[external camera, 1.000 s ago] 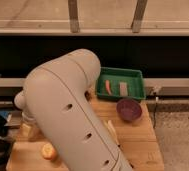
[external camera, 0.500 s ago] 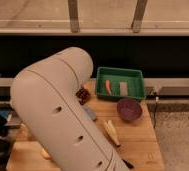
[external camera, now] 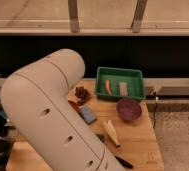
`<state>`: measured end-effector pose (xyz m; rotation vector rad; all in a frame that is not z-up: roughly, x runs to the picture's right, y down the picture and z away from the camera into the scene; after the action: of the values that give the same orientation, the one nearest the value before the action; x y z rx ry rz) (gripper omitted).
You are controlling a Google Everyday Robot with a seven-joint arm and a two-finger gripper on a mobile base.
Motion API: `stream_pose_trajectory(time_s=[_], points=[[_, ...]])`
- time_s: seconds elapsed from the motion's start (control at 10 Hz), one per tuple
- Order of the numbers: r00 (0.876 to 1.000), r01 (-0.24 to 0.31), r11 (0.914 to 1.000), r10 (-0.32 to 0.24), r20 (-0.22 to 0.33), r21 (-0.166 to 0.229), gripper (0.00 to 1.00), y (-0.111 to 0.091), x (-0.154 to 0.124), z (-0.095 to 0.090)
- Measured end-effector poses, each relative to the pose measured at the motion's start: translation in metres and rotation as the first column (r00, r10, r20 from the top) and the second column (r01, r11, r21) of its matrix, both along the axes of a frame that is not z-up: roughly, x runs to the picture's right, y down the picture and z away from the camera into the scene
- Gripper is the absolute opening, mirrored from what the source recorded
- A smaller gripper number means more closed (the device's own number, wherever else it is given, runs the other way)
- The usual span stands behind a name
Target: Place fork in red bowl
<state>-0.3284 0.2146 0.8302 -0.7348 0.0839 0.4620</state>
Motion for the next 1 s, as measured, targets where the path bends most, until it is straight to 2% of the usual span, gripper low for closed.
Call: stream_pose_trajectory(time_s=[0.2,0.3,0.4,1.0], points=[[0.999,0.014,0.9998,-0.014,-0.032,0.011,0.80,0.0023,-0.0013,0.0019],[0.998,0.003,0.9999,-0.003,-0.061,0.012,0.80,0.0037,0.0009,0.0030],[0.998,0.000,1.0000,0.001,-0.065,0.009,0.78,0.0056,0.0008,0.0030],[0.998,-0.021,0.9998,0.021,-0.062,0.004,0.18,0.0014,0.0022,0.0009]])
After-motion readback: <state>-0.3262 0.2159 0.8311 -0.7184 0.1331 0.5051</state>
